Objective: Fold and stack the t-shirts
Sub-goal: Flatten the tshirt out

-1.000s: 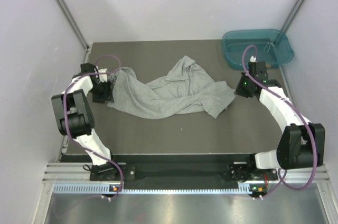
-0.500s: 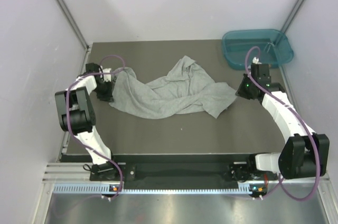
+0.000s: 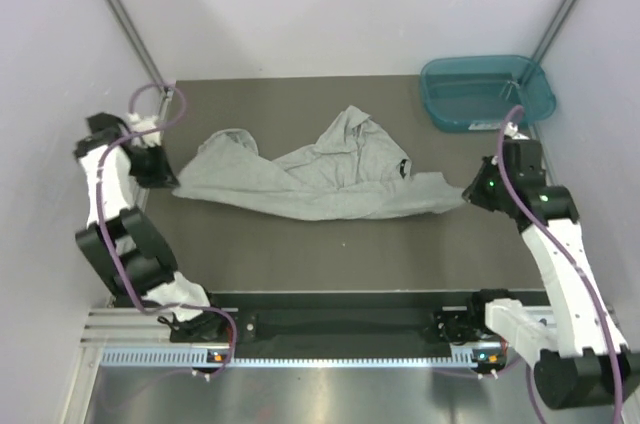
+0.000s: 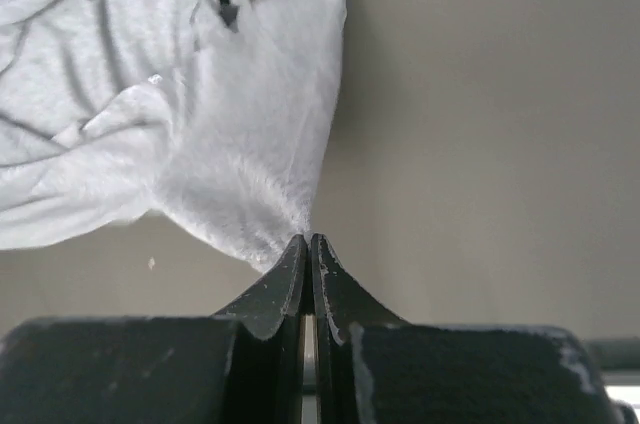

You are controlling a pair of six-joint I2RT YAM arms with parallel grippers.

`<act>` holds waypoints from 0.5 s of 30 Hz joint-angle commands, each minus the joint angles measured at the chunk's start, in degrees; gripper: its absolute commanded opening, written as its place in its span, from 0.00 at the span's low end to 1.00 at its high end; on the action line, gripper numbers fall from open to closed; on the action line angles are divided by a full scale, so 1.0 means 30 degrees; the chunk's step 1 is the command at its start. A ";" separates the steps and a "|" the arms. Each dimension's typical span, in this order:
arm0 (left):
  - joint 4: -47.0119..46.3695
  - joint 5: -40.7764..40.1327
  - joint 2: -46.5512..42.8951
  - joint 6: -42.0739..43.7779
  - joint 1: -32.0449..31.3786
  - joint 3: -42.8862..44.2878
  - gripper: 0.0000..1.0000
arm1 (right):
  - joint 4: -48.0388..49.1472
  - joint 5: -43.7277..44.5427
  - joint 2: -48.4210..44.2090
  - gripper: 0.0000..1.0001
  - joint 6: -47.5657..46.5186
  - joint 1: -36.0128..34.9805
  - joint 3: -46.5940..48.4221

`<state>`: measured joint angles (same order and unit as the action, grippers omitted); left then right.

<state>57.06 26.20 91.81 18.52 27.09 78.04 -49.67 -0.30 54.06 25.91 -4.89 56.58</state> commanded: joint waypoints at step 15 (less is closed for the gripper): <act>0.5098 -0.1023 -0.2745 0.3203 0.3367 0.3787 0.00 | -0.6333 -0.1831 0.1661 0.00 -0.0024 -0.0042 0.9182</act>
<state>74.91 24.43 81.19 30.00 39.35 91.57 -72.36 -3.16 51.44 27.14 -4.86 87.68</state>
